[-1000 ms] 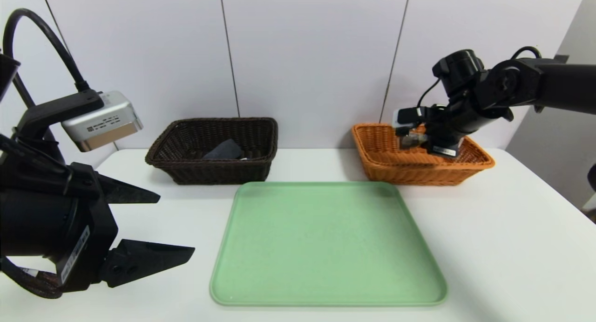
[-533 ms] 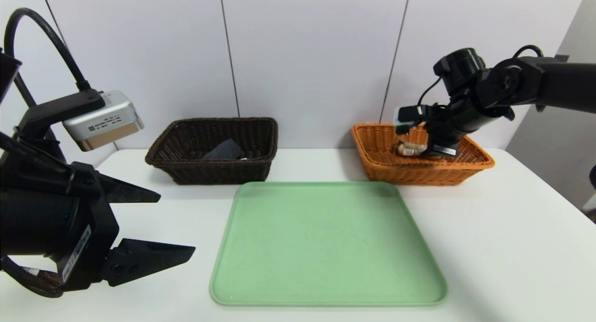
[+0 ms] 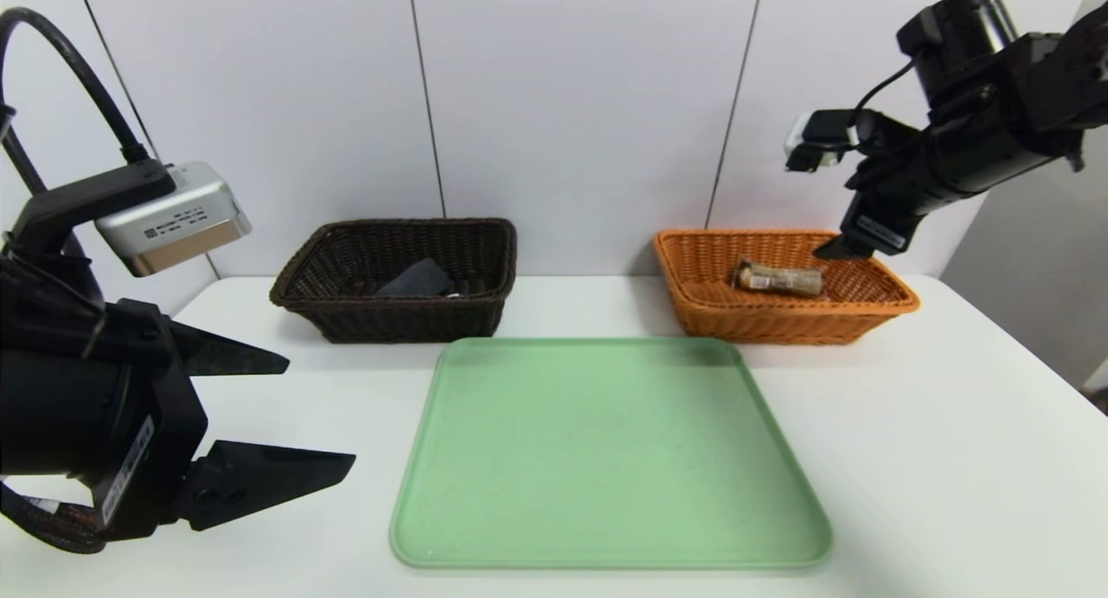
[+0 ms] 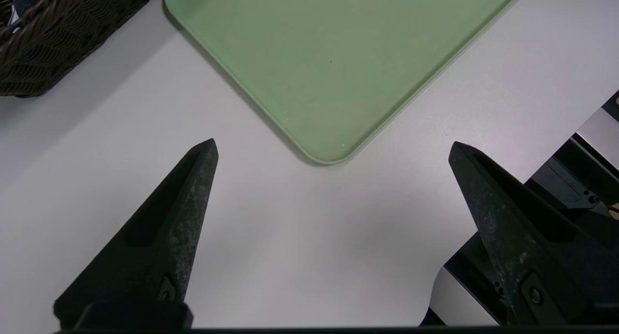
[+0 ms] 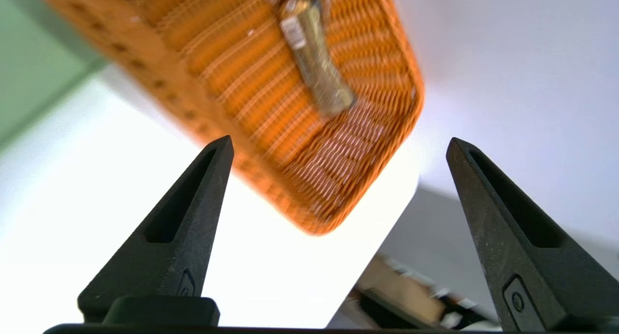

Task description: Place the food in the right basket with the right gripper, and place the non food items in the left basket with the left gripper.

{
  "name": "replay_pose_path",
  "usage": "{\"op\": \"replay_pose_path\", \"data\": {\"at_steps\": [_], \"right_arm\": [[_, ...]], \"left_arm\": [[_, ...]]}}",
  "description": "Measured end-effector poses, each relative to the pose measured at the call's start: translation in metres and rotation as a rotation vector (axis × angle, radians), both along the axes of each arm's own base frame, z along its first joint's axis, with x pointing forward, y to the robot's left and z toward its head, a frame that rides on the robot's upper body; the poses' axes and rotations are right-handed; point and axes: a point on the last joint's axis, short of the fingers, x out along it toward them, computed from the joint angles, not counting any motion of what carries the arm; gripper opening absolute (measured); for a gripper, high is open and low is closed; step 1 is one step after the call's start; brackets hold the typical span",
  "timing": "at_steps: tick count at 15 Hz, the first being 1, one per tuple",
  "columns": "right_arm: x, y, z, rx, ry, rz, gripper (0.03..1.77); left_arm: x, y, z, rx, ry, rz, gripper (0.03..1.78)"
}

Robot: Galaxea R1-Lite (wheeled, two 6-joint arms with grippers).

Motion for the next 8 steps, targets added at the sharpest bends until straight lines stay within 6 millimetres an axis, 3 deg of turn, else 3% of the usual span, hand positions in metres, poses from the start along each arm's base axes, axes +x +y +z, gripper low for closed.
{"op": "replay_pose_path", "data": {"at_steps": [4,8], "right_arm": [[-0.058,-0.009,0.028,0.186,0.044,-0.168,1.60],[-0.111,-0.016,0.042,0.350,0.035,-0.299,1.64]], "left_arm": [[-0.002,0.004,0.003,-0.034,-0.005,0.039,1.69],[-0.007,0.011,0.010,-0.081,-0.036,0.085,1.69]]}}
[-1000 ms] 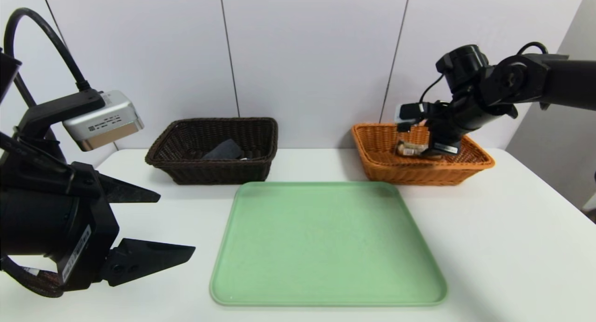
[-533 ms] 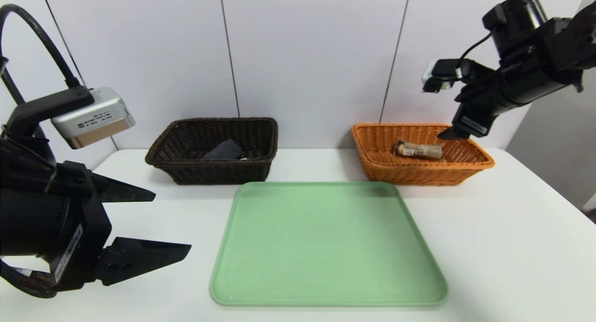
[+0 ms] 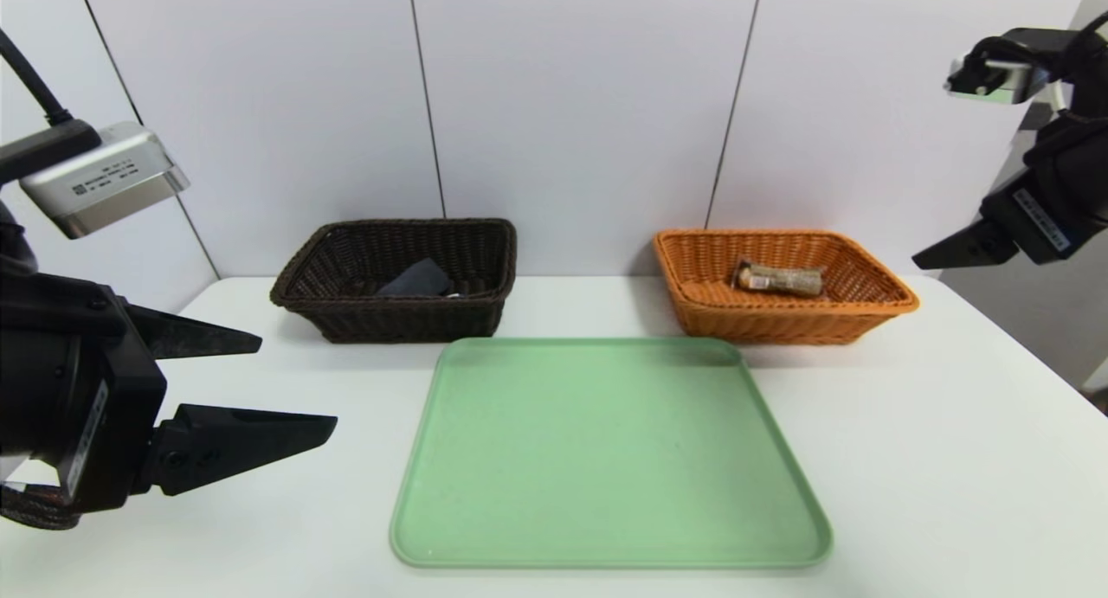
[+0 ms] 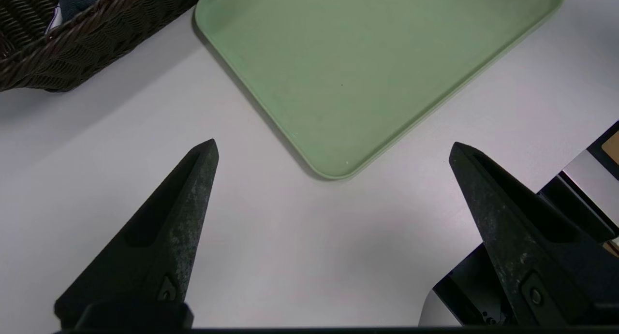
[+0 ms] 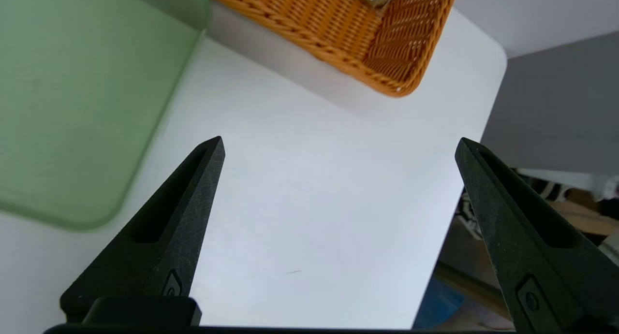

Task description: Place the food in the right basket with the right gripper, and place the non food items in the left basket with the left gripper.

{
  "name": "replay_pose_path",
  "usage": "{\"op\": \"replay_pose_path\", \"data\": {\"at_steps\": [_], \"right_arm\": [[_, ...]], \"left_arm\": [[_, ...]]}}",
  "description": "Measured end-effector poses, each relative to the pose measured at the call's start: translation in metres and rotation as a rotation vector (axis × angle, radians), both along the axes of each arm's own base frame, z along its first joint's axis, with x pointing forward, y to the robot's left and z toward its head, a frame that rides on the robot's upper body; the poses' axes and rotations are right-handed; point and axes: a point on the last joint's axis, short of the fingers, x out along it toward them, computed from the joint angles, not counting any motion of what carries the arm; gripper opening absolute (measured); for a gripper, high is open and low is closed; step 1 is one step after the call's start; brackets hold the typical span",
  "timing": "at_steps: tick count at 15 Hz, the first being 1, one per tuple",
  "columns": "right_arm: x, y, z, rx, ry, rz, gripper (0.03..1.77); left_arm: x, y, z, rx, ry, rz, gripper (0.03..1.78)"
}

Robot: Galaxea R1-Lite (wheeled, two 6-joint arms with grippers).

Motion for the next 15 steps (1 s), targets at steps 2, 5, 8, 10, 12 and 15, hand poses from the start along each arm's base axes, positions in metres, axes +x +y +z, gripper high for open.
{"op": "replay_pose_path", "data": {"at_steps": [2,5,8,10,12,15], "right_arm": [[-0.025,-0.002,-0.001,0.079,0.005,-0.041,1.66],[-0.065,-0.008,-0.001,0.194,-0.014,-0.119,1.67],[-0.105,-0.015,0.002,0.251,-0.068,-0.153,1.69],[-0.137,-0.023,-0.001,0.261,-0.110,-0.171,1.69],[-0.168,-0.031,-0.006,0.269,-0.160,-0.209,1.69],[-0.204,-0.037,-0.019,0.293,-0.213,-0.254,1.69]], "left_arm": [[-0.003,0.004,0.002,0.007,-0.022,0.040,1.69],[-0.013,0.012,0.007,0.032,-0.081,0.126,1.69],[-0.032,0.025,0.014,0.033,-0.143,0.191,1.69],[-0.046,0.035,0.019,0.031,-0.195,0.253,1.69],[-0.058,0.044,0.019,0.046,-0.242,0.335,1.69],[-0.071,0.058,0.010,0.078,-0.265,0.477,1.69]]}}
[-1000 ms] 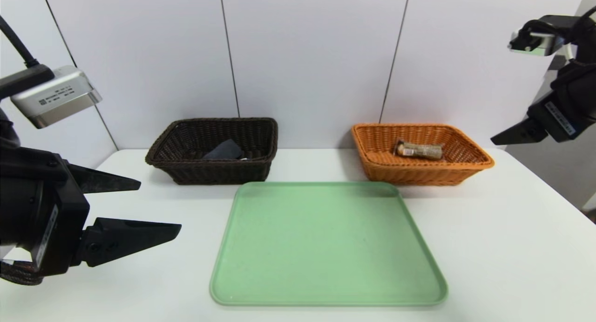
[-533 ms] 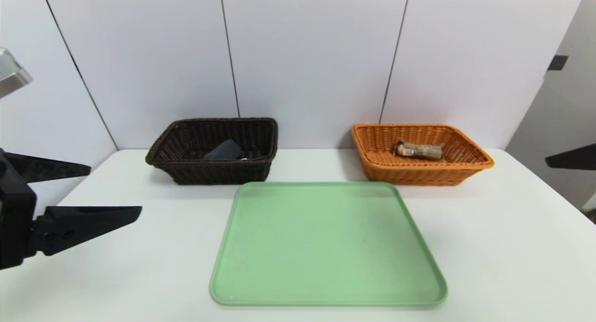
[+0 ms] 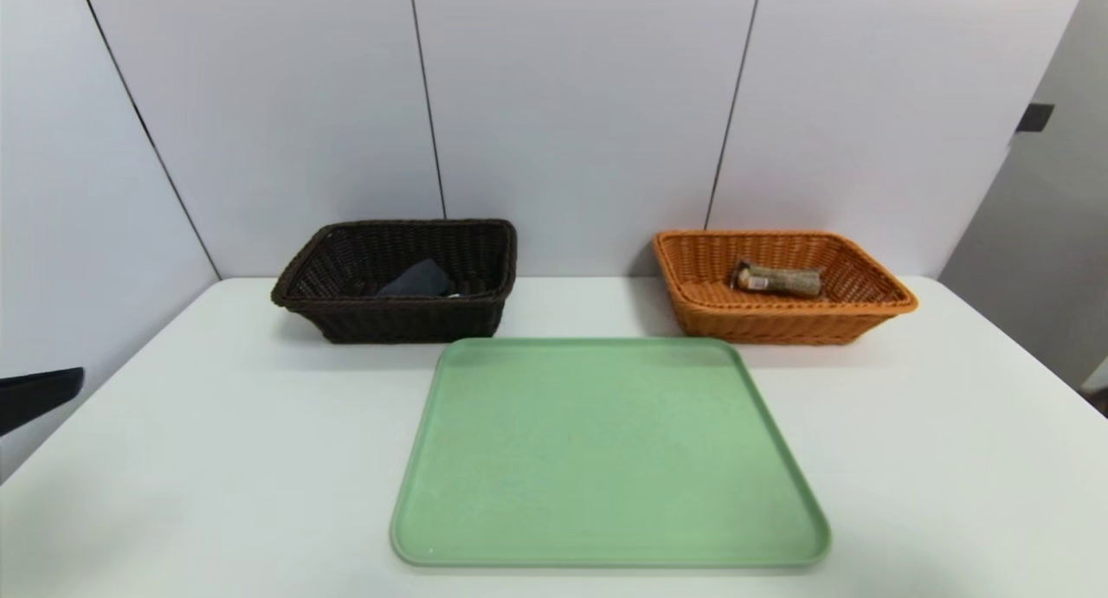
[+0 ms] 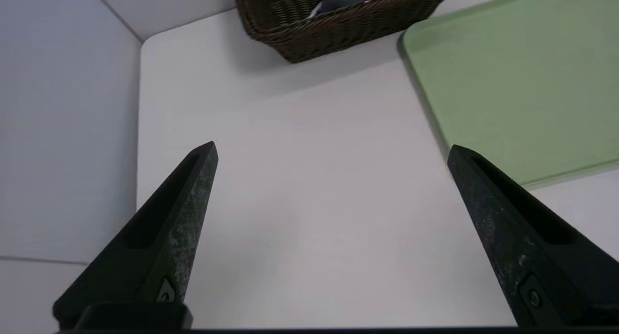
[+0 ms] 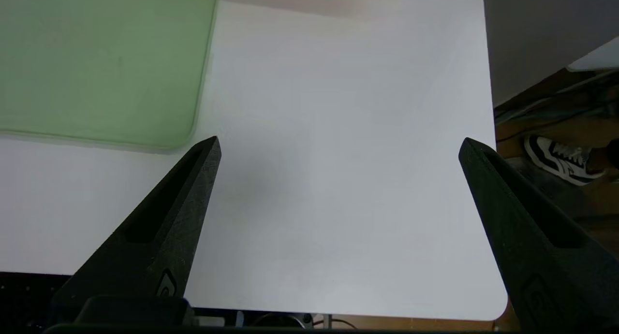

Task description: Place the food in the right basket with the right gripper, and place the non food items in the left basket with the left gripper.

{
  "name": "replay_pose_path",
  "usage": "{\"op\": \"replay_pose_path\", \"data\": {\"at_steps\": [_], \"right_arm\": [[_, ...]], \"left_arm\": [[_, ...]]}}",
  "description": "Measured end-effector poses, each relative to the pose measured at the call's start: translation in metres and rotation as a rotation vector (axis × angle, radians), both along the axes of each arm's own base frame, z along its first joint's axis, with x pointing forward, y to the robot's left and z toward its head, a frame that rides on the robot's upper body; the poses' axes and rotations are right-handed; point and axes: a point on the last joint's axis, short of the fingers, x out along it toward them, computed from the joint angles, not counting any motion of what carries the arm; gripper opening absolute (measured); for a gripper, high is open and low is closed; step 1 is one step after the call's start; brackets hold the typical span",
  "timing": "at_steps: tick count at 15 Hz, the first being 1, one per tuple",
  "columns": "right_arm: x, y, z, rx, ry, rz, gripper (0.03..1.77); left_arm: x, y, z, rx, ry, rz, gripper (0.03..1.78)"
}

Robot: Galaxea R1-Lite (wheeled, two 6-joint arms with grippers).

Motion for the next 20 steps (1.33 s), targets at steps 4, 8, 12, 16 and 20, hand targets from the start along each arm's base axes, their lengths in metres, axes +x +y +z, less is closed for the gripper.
{"op": "replay_pose_path", "data": {"at_steps": [4,8,12,16,20], "right_arm": [[-0.046,-0.004,-0.020,0.036,-0.080,-0.037,1.69],[-0.076,-0.005,-0.034,0.046,-0.152,-0.058,1.69],[-0.098,-0.005,-0.052,0.047,-0.194,-0.065,1.69],[-0.112,-0.005,-0.075,0.044,-0.207,-0.066,1.69],[-0.121,-0.005,-0.093,0.045,-0.216,-0.071,1.69]], "left_arm": [[-0.033,0.017,-0.026,0.015,-0.025,0.140,1.69],[-0.070,0.024,-0.057,0.048,-0.071,0.250,1.69],[-0.103,0.024,-0.078,0.050,-0.099,0.322,1.69],[-0.128,0.024,-0.101,0.052,-0.110,0.343,1.69],[-0.139,0.022,-0.117,0.065,-0.132,0.362,1.69]]}}
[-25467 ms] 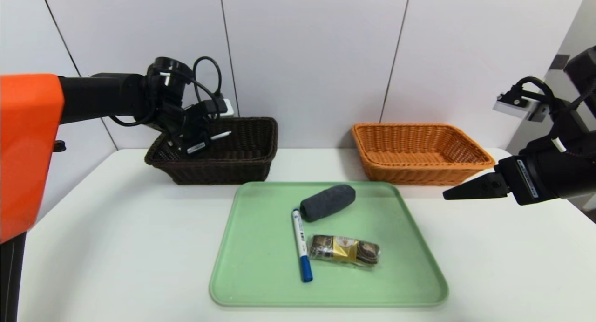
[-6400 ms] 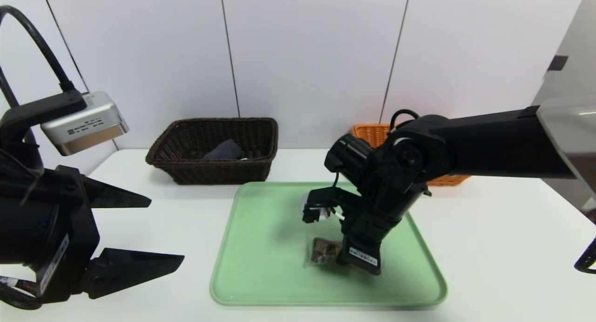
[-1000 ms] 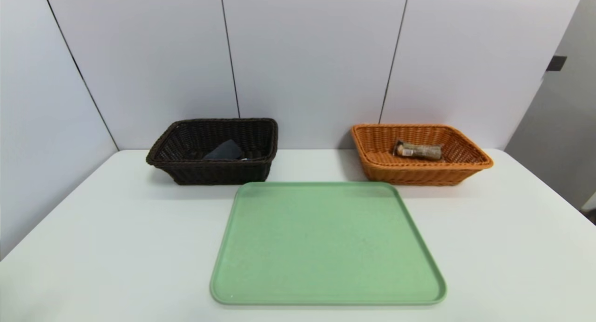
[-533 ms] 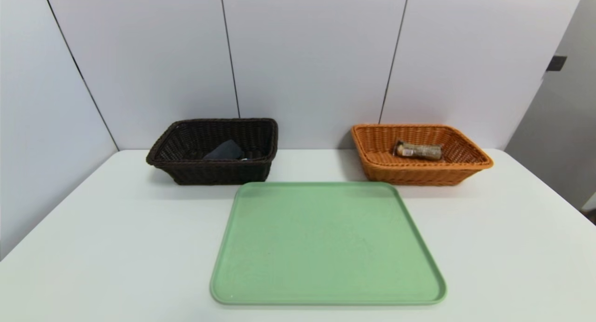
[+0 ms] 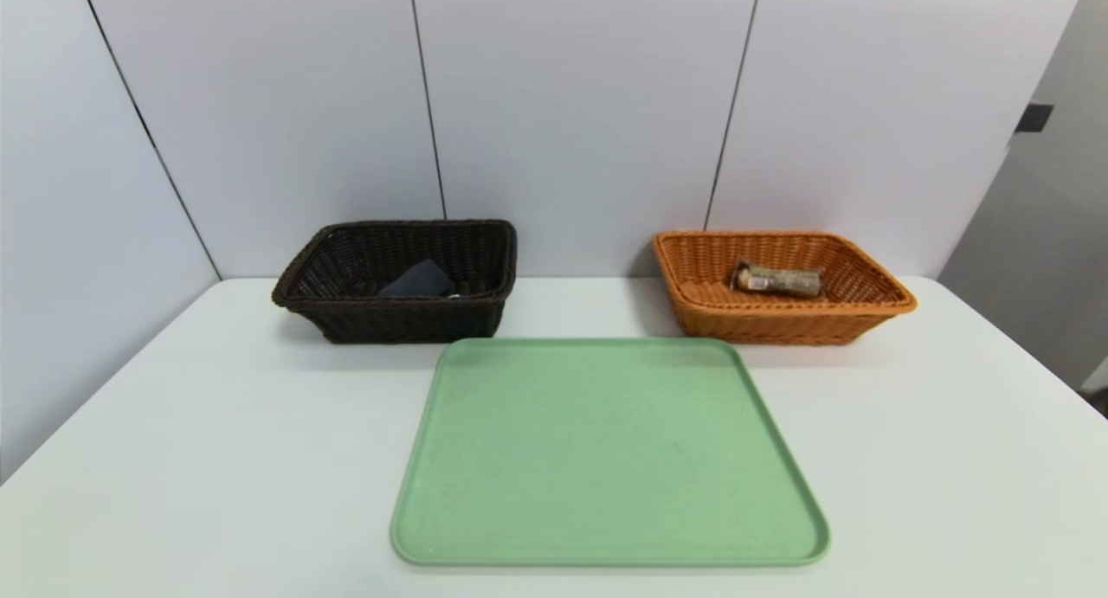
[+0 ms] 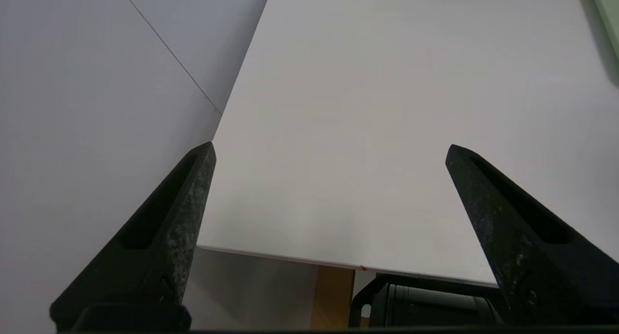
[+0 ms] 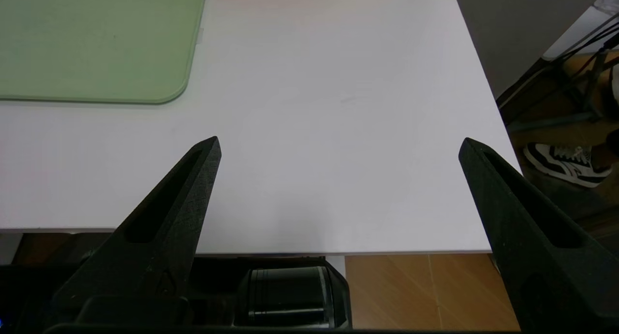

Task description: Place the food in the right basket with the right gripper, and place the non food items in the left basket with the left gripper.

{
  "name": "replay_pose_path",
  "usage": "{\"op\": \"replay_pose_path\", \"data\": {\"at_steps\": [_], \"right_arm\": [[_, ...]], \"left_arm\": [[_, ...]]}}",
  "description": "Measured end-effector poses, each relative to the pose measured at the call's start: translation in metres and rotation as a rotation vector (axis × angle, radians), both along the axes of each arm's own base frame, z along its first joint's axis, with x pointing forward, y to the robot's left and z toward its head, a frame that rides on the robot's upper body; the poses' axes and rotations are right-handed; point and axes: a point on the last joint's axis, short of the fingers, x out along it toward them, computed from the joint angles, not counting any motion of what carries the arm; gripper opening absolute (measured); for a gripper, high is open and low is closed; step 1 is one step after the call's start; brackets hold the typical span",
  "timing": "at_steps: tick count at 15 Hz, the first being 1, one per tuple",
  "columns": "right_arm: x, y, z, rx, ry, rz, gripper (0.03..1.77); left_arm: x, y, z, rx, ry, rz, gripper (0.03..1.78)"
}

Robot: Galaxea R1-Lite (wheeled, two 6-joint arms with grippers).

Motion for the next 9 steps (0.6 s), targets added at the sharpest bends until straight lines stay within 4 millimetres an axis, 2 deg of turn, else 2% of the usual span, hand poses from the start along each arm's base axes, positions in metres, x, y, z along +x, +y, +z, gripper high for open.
{"op": "replay_pose_path", "data": {"at_steps": [5,9], "right_arm": [[-0.009,0.001,-0.025,-0.001,-0.012,-0.006,1.69],[-0.014,0.002,-0.049,0.006,-0.056,-0.001,1.70]], "left_arm": [[-0.003,-0.001,-0.026,0.028,0.007,0.004,1.69],[0.002,-0.003,-0.052,-0.003,-0.036,-0.070,1.69]]}}
